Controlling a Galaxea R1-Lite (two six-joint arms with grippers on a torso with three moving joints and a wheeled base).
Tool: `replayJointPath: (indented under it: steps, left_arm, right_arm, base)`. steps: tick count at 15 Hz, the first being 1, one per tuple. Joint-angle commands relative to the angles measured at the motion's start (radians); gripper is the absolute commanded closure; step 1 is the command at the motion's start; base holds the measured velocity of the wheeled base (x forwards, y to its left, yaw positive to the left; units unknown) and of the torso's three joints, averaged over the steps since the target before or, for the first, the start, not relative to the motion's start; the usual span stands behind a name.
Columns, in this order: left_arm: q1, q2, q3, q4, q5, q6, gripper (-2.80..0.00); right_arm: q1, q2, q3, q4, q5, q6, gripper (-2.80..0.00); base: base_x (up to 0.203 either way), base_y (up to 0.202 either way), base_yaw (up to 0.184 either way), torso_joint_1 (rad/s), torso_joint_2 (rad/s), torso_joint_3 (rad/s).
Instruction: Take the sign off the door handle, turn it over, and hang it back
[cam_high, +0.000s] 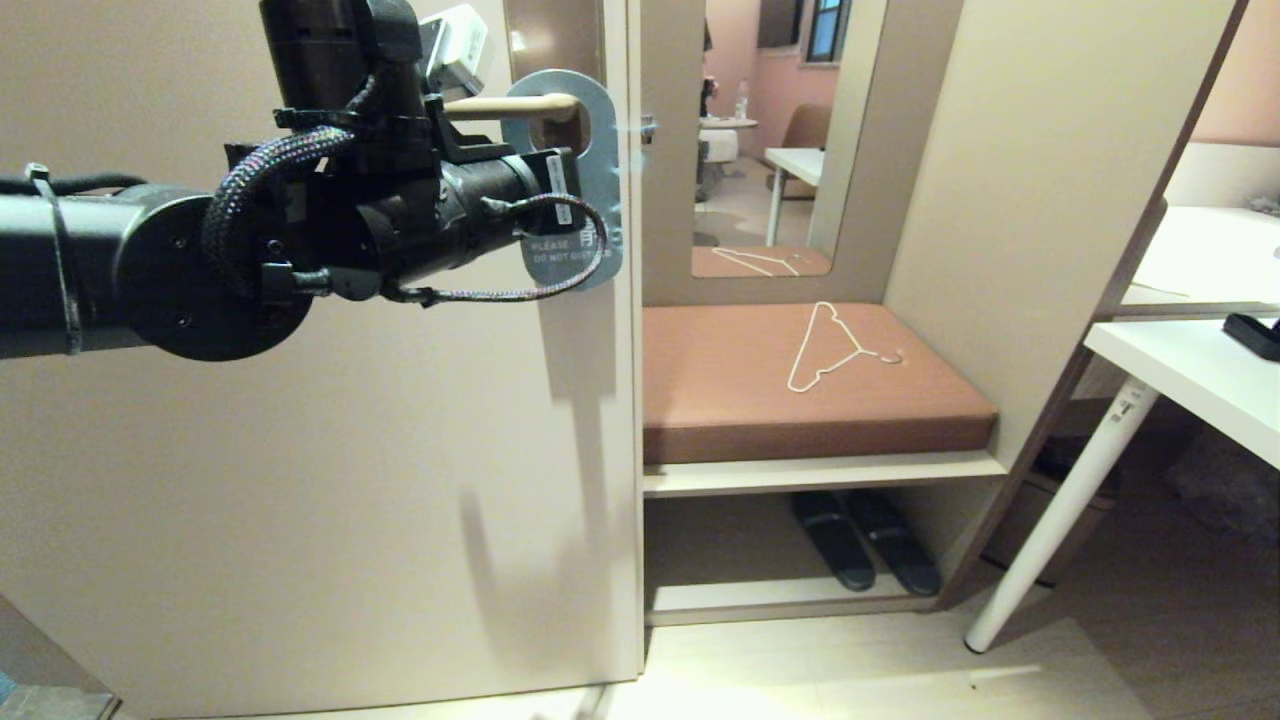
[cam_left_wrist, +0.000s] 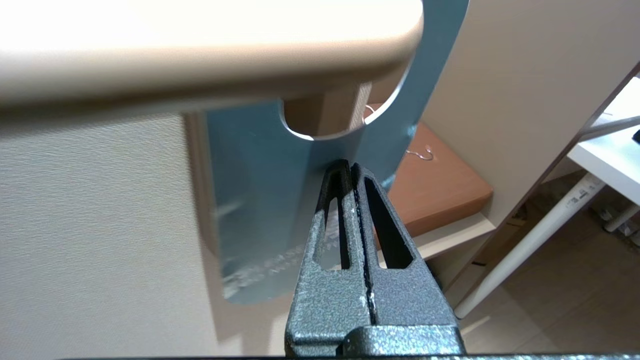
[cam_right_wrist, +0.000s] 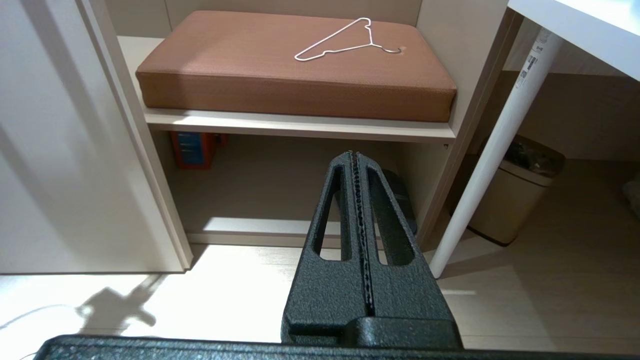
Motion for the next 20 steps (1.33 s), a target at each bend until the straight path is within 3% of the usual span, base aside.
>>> replayJointPath:
  steps: [1, 8, 10, 15, 20]
  left_arm:
    - [-0.006, -0.032, 0.005, 0.001, 0.002, -0.001, 0.0]
    - [-0.022, -0.223, 0.176, 0.023, 0.011, 0.015, 0.0]
    - [0.013, -0.303, 0.268, 0.024, 0.01, 0.052, 0.0]
    - [0.187, -0.505, 0.48, 0.024, 0.005, 0.164, 0.0]
    - [0.216, -0.698, 0.66, 0.021, 0.012, 0.191, 0.0]
  right_arm:
    - [0.0, 0.002, 0.0, 0.0, 0.001, -0.002, 0.0]
    - [0.0, 0.002, 0.0, -0.001, -0.002, 0.013, 0.0]
    - [0.001, 0.002, 0.0, 0.0, -0.002, 0.013, 0.0]
    - [0.001, 0.002, 0.0, -0.001, -0.002, 0.013, 0.0]
    - [0.001, 0.002, 0.0, 0.0, -0.002, 0.013, 0.0]
  base:
    - [0.0, 0.0, 0.0, 0.0, 0.0, 0.0]
    - [0.0, 0.0, 0.0, 0.0, 0.0, 0.0]
    - [0.0, 0.0, 0.0, 0.0, 0.0, 0.0]
    - [0.0, 0.0, 0.0, 0.0, 0.0, 0.0]
    - [0.0, 0.0, 0.0, 0.0, 0.0, 0.0]
